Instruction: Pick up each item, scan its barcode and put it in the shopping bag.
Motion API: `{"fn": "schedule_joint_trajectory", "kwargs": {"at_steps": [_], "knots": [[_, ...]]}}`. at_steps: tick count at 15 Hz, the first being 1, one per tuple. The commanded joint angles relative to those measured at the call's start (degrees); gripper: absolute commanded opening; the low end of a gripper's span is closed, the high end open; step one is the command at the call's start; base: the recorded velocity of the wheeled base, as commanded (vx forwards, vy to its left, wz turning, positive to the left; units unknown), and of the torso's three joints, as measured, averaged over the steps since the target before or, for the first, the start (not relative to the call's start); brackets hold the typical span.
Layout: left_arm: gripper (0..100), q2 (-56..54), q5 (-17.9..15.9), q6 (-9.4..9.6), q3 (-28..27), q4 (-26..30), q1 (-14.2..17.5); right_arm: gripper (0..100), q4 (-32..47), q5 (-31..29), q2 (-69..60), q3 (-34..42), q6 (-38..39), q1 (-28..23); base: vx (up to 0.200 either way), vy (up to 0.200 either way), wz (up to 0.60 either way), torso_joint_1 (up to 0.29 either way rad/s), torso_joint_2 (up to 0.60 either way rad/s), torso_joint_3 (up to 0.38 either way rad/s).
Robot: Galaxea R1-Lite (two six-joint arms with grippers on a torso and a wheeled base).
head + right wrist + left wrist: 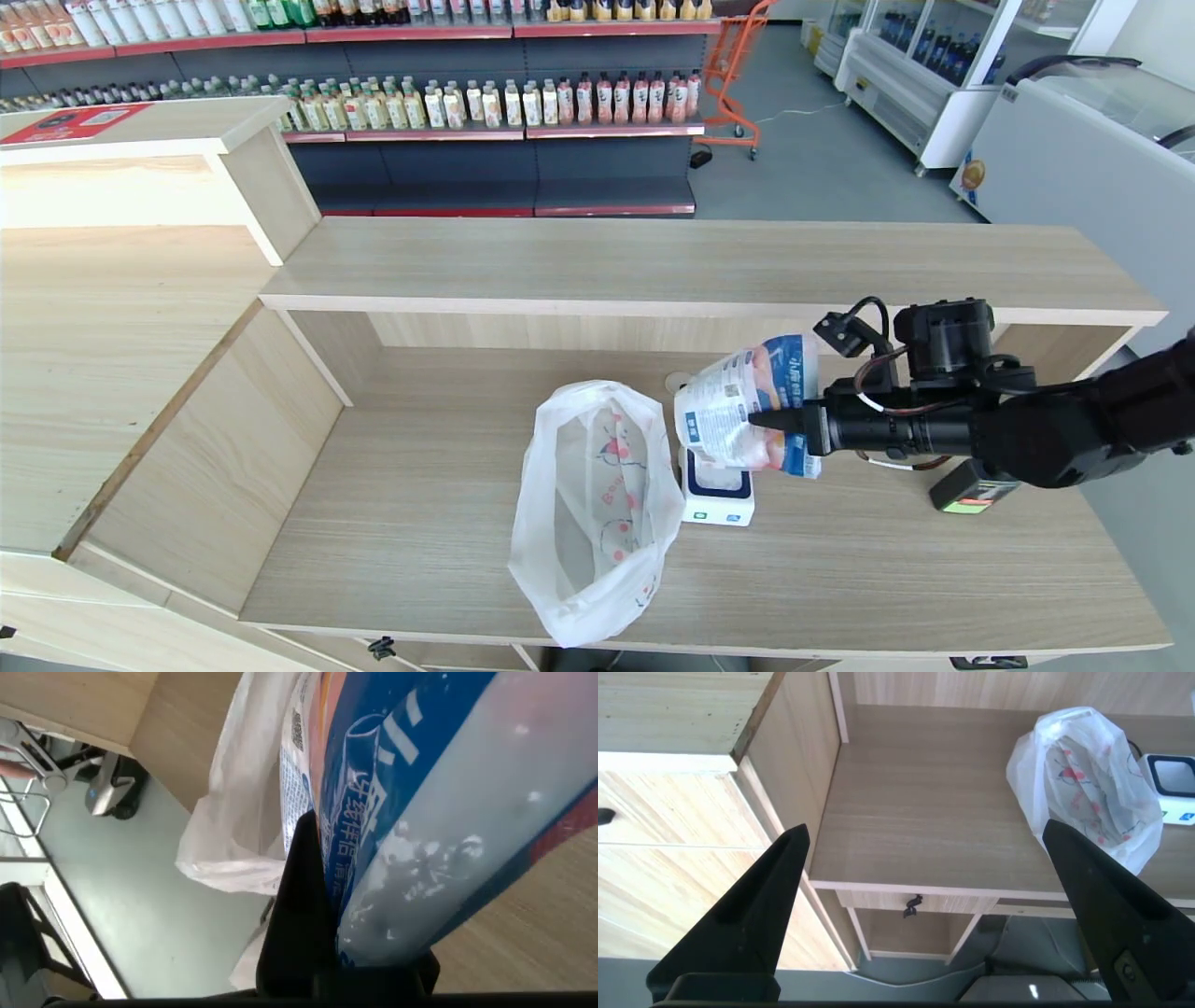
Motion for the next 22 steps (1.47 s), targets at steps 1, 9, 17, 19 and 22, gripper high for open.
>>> {"fn": "schedule_joint_trajectory", "kwargs": {"at_steps": [1, 9, 17, 19, 22], "knots": [[100, 0.06, 0.00, -0.02, 0.00, 0.00, 0.00, 0, 3.27, -2.50, -3.86, 1.78, 2.32, 8.18, 0.000, 0.000, 0.00, 0.000, 0.00, 0.000], [100, -0.02, 0.00, -0.02, 0.00, 0.00, 0.00, 0, -9.83, -15.33, 17.41, -5.52, 7.33, 20.75, 0.000, 0.000, 0.00, 0.000, 0.00, 0.000], [100, 0.06, 0.00, 0.06, 0.00, 0.00, 0.00, 100, -9.92, -15.86, 23.56, -10.09, 3.55, 21.19, 0.000, 0.000, 0.00, 0.000, 0.00, 0.000], [100, -0.02, 0.00, -0.02, 0.00, 0.00, 0.00, 100, -10.88, -15.77, 23.03, -9.38, 3.73, 21.19, 0.000, 0.000, 0.00, 0.000, 0.00, 0.000], [100, -0.02, 0.00, 0.06, 0.00, 0.00, 0.00, 100, -11.59, -15.68, 13.02, -7.01, 12.08, 19.69, 0.000, 0.000, 0.00, 0.000, 0.00, 0.000]]}}
